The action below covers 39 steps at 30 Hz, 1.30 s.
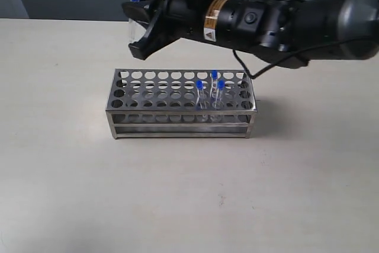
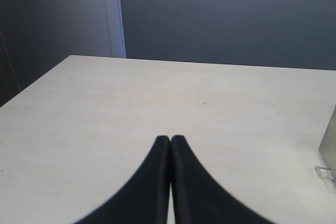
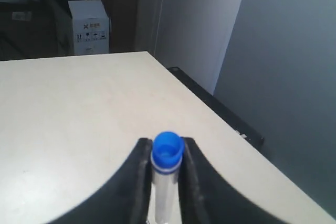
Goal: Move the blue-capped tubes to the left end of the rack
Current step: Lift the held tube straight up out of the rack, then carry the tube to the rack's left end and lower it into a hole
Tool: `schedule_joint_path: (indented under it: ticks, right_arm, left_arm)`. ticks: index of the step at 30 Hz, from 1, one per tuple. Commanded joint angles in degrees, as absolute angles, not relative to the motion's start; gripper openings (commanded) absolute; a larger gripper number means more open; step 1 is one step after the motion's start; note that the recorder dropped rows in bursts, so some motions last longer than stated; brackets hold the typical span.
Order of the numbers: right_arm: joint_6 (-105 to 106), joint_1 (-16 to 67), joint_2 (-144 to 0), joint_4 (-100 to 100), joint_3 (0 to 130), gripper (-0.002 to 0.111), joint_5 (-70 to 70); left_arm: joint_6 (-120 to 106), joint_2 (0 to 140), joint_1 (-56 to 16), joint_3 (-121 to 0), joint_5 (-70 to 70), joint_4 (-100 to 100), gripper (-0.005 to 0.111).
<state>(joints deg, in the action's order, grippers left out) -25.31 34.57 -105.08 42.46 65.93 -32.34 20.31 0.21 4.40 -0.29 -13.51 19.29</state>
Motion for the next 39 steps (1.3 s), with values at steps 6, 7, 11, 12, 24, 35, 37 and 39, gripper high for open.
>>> schedule_joint_path:
  ticks: [6,7,11,12,24,35,37,39]
  right_arm:
    - [-34.73,36.68,-116.19,49.45,74.64,-0.001,-30.16]
    - [-34.73,37.12,-116.63,49.45,75.07,-0.001,-28.90]
    - [-34.52,38.05,-118.32,49.59,76.45,-0.001,-25.86]
    - [-34.52,38.05,-118.65,49.59,76.74,-0.001,-25.86]
    - [-34.07,38.08,-120.27,51.09,78.00,-0.001,-21.94]
    - [-34.07,38.08,-119.23,51.18,78.00,-0.001,-16.34]
    - [-34.07,38.08,-118.67,51.56,78.00,-0.001,-15.55]
    - [-34.07,38.08,-118.23,52.22,78.00,-0.001,-15.46]
  left_arm:
    - [20.46,0.00,4.01,-0.10,-13.36,19.09,0.000]
    - [20.46,0.00,4.01,-0.10,-13.36,19.09,0.000]
    - [20.46,0.00,4.01,-0.10,-13.36,19.09,0.000]
    - [20.46,0.00,4.01,-0.10,-13.36,19.09,0.000]
    - [20.46,0.00,4.01,-0.10,-13.36,19.09,0.000]
    - [20.46,0.00,4.01,-0.10,-13.36,19.09,0.000]
    - [20.46,0.00,4.01,-0.10,-13.36,19.09,0.000]
    - [20.46,0.00,4.01,-0.10,-13.36,19.09,0.000]
